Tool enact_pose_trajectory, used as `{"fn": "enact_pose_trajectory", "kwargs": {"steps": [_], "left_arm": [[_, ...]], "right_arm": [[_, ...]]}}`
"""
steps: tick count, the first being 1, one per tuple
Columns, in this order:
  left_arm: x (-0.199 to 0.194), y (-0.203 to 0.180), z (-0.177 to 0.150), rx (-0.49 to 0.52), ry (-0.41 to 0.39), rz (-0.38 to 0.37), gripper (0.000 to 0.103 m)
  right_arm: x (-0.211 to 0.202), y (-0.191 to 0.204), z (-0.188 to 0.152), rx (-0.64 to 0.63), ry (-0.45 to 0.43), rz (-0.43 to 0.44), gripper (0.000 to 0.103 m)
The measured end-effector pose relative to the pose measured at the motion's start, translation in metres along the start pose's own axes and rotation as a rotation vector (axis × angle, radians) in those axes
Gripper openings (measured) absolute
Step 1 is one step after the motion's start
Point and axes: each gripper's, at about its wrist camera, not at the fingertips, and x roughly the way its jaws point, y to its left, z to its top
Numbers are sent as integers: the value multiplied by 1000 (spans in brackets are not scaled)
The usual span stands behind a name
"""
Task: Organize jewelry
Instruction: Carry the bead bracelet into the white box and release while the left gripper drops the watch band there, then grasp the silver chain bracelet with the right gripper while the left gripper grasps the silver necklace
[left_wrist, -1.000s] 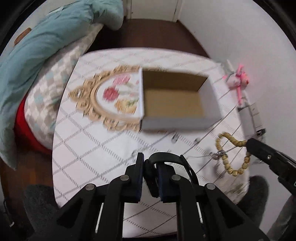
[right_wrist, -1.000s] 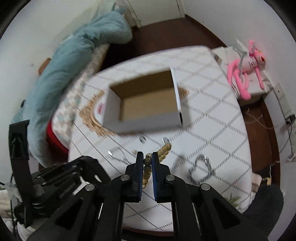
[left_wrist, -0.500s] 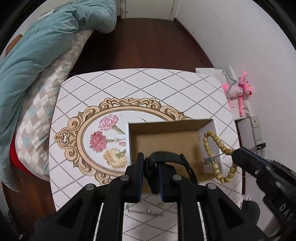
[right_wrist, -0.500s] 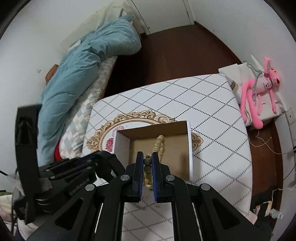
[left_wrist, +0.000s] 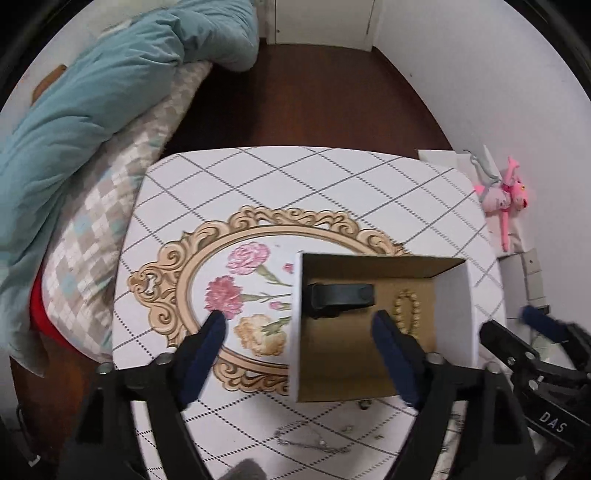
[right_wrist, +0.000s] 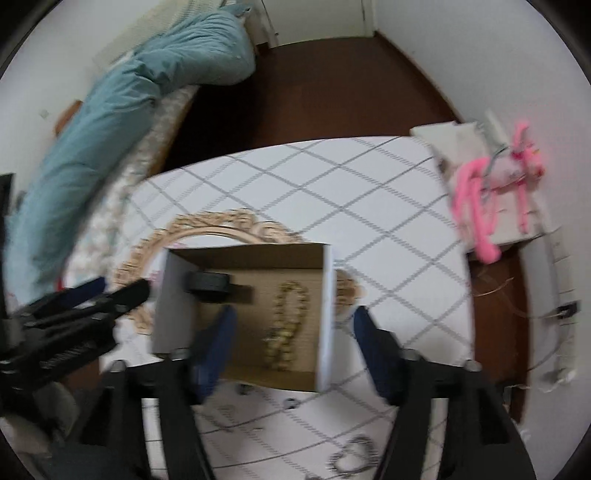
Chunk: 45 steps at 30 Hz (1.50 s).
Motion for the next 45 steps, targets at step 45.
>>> {"fn": "enact_pose_trajectory", "kwargs": {"steps": [45], "left_arm": [[-141,-2,-89,-22,-316,0,103]], "right_arm": [[-157,17,-92,0,-364,-163,102]]}}
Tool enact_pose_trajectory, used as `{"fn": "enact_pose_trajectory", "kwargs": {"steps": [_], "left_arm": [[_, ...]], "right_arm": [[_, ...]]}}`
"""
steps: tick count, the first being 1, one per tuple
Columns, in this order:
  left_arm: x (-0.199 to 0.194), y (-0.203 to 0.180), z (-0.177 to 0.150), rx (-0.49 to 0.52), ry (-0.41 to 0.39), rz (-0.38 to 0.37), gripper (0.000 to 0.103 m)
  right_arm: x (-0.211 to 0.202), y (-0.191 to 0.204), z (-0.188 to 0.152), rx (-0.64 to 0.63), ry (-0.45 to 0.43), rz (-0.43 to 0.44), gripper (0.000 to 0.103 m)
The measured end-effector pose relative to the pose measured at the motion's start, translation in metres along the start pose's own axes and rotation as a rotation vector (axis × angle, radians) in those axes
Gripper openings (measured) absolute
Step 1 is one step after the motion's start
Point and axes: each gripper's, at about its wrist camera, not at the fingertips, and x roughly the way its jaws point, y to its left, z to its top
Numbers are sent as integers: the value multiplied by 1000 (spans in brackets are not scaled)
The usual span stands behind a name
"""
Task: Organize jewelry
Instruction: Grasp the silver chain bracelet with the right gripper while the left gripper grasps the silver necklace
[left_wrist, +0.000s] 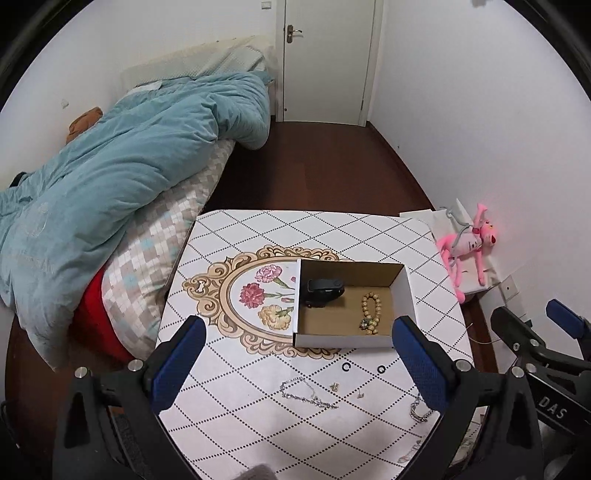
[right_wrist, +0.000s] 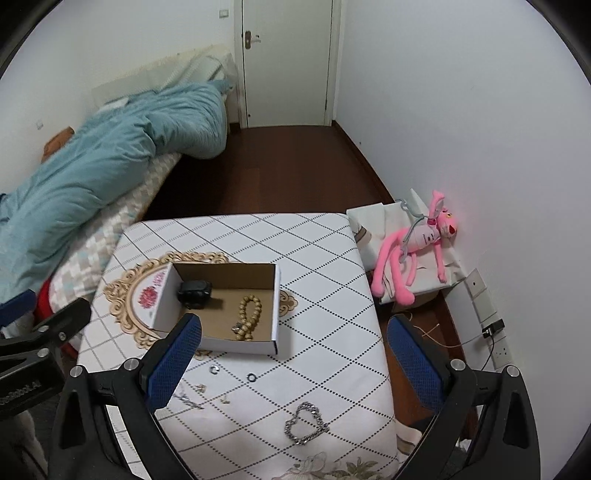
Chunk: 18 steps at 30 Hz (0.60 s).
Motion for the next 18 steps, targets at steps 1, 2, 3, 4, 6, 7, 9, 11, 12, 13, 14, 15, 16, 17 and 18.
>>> {"fn": "enact_pose_trajectory", "kwargs": {"steps": [1,2,3,4,6,7,9,11,12,13,14,15,16,17,18], "left_arm": [[1,1,-2,-6,10,4,103],[3,3,-4,-12,18,5,103],[5,4,-7,-17,27,6,103],[9,6,-11,-21,39,10,103],[18,9,-21,-28,61,20,103],[24,10,-27,-31,79,23,103],[37,14,-41,-35,115,37,103],[52,18,-57,-29,147,55,103],[58,19,-64,-23,159,65,103],[65,21,-70,-17,174,77,103],[75,23,-79,-10,199,91,103],[81,25,-85,-7,216,99,103],[89,27,-92,-8,235,106,102],[98,30,-99,-10,255,110,102],[104,31,-105,-8,270,110,102]], "right_arm": [[-3,-1,-1,6,-2,5,102],[-4,-3,-3,15,1,12,102],[-4,-4,-5,26,7,18,102],[-2,-7,-9,36,19,20,102],[8,-13,-19,56,57,13,102],[16,-17,-26,64,87,7,102],[37,-24,-42,86,152,0,102],[60,-33,-60,108,216,-9,102],[74,-39,-71,120,255,-20,102],[86,-44,-82,134,286,-25,100],[98,-49,-92,152,317,-34,98],[108,-52,-102,162,344,-41,92],[118,-57,-111,174,364,-37,86],[129,-60,-123,184,389,-48,84],[138,-62,-132,186,407,-56,82]]}}
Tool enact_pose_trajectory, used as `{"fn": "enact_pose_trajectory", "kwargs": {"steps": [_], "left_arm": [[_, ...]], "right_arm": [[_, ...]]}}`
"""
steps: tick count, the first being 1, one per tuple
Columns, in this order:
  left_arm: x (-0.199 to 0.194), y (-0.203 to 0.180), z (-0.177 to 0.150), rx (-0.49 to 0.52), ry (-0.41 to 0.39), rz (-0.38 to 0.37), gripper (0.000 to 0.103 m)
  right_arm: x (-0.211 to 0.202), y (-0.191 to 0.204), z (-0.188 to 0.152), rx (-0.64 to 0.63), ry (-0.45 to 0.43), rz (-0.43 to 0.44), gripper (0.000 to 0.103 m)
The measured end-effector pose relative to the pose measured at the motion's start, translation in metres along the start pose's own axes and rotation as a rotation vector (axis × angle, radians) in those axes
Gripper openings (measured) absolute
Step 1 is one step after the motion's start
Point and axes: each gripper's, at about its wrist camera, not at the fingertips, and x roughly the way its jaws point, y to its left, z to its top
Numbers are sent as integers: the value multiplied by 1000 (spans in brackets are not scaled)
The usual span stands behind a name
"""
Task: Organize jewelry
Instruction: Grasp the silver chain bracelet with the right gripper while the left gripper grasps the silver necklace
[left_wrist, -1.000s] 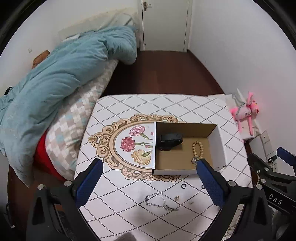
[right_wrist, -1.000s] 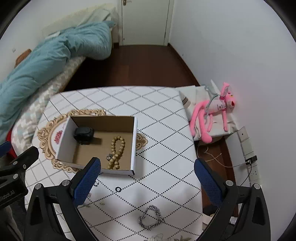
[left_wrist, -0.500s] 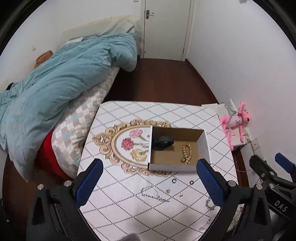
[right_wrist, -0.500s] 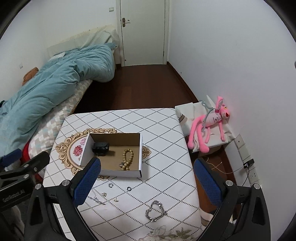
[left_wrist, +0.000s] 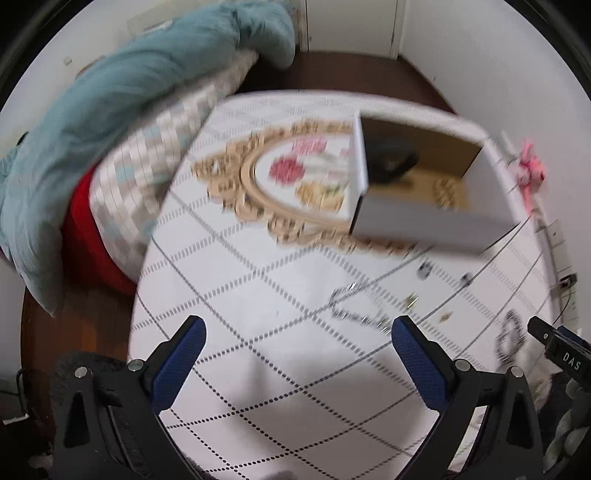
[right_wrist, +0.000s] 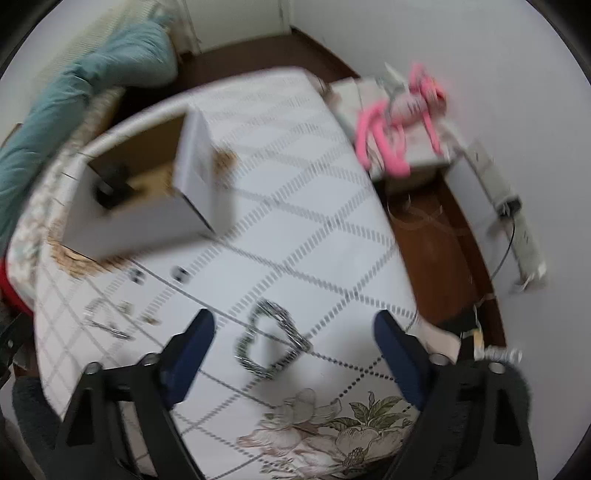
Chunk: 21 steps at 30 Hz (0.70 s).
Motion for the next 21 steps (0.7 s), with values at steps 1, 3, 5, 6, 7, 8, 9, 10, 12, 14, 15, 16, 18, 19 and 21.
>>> {"fn": "enact_pose_trajectory", "kwargs": {"steps": [1,3,5,6,7,8,9,10,12,14,15,16,18,19,21], "left_arm": [[9,0,-4,5,22,2,102],[22,1,-11,12,49,-3,102],[33,2,-16,18,71,-10,102],[36,3,-17,15,78,-17,102],[40,3,-18,10,83,-26,102],[42,4,-18,0,89,-41,102],[45,6,-17,-11,98,-57,102],[47,6,-16,-23,104,-77,102],[49,6,-15,-41,112,-113,102],[48,0,-15,-35,110,-144,102],[47,-4,-15,-25,109,-153,102],[46,-8,-15,-15,109,-156,102],[46,-18,-16,-1,116,-171,101],[46,-22,-17,-1,121,-174,99],[48,-30,-17,-7,133,-181,96]], "right_arm": [[11,-3,-4,5,20,-3,79],[29,-7,-12,13,49,4,74],[38,-7,-18,2,47,-3,68],[38,-4,-20,-12,31,-6,63],[38,-2,-22,-20,20,-12,56],[38,0,-24,-26,7,-9,50],[38,3,-26,-42,-6,-10,35],[38,6,-27,-51,-15,-3,13],[38,9,-30,-49,-24,31,13],[38,13,-34,-57,-34,50,10],[37,16,-36,-58,-36,57,10],[37,17,-37,-58,-36,61,10],[35,19,-34,-51,-35,69,10],[36,19,-34,-47,-34,70,10],[34,22,-32,-42,-31,71,10]]}}
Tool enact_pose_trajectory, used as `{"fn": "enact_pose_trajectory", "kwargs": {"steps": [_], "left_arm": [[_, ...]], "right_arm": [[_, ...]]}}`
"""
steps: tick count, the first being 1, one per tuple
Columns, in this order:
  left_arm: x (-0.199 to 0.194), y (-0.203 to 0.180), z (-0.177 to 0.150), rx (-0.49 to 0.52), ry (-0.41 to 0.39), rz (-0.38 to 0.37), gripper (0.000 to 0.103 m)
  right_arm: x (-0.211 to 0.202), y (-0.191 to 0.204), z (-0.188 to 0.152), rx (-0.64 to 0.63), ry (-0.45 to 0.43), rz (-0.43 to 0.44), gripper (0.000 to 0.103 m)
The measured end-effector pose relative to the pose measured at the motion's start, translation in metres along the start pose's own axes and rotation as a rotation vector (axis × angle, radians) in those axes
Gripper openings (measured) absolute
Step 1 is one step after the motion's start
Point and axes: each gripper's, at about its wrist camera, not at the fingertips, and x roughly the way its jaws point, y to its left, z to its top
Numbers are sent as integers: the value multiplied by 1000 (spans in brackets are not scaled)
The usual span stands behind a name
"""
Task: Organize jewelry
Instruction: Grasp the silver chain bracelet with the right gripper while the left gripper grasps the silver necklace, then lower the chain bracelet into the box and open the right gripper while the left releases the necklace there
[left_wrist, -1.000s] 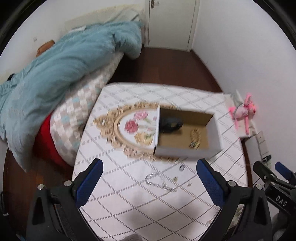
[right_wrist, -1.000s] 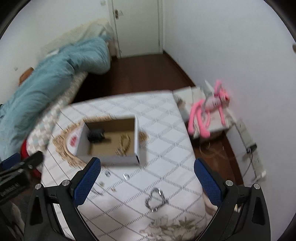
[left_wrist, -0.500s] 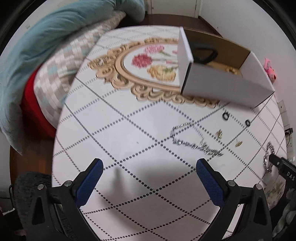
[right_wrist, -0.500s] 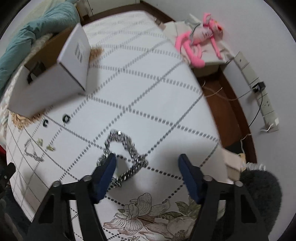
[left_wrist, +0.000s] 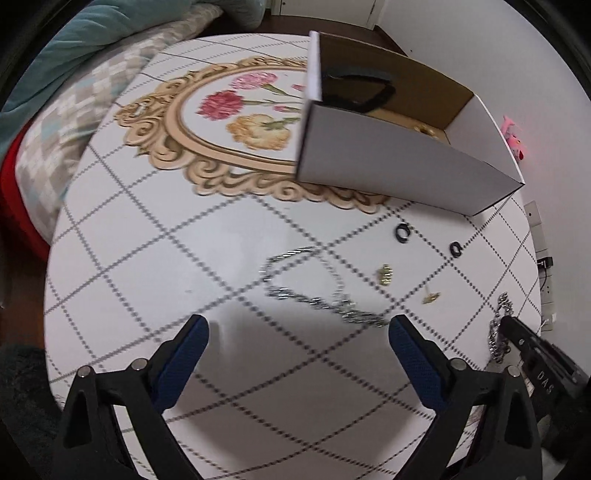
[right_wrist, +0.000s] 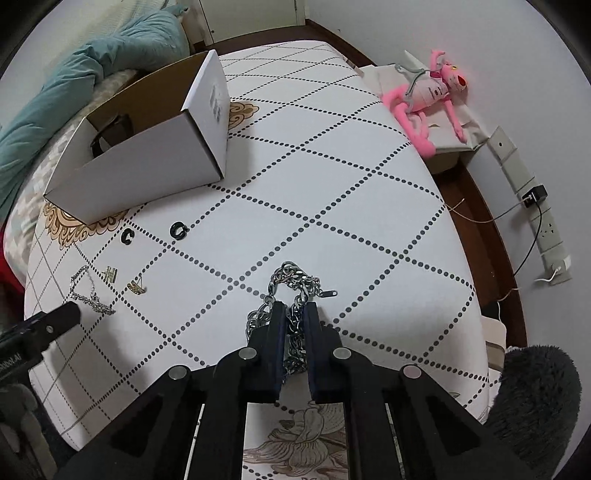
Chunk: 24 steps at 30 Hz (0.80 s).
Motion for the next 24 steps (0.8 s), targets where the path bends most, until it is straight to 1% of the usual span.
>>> {"fn": "enact_pose_trajectory", "kwargs": {"steps": [2,4,5,6,7,8,9,10,12,15,19,23,24], "left_arm": [[5,-7,0,-3,10,16,86],[6,-15,-1,18,-4,62,80],[7,-18,-1,30,-12,84,75],[6,-21,-2,43,-19,101,66],[4,-23,-4,65,-39,115,50],[1,-24,-5,80,-55,112,38],[-1,-24,-6,90,-59,106,12],[-2,-22,-7,95,-52,95,3],[-4,-17,-7,82,-41,61,2],[-11,-3,-11,59,-31,29,1],[-23,13,-21,36,-30,-2,1],[-43,33,-27,3,-42,-37,1],[-47,36,-27,-4,-43,-49,1]], "right_arm": [[0,0,1,1,-2,-4,10],[0,0,2,1,-3,-10,10],[0,0,2,1,-3,-14,10],[0,0,2,3,-3,-15,10],[0,0,2,5,-2,-14,10],[0,0,2,6,-1,-14,10],[-1,0,3,6,0,-14,10],[-1,0,3,6,0,-14,10],[-1,0,3,8,-1,-11,10],[-2,-2,2,20,-2,9,10],[-8,-2,0,42,-14,62,10],[-25,-3,2,77,-48,187,10],[-27,-3,3,81,-52,207,10]]}}
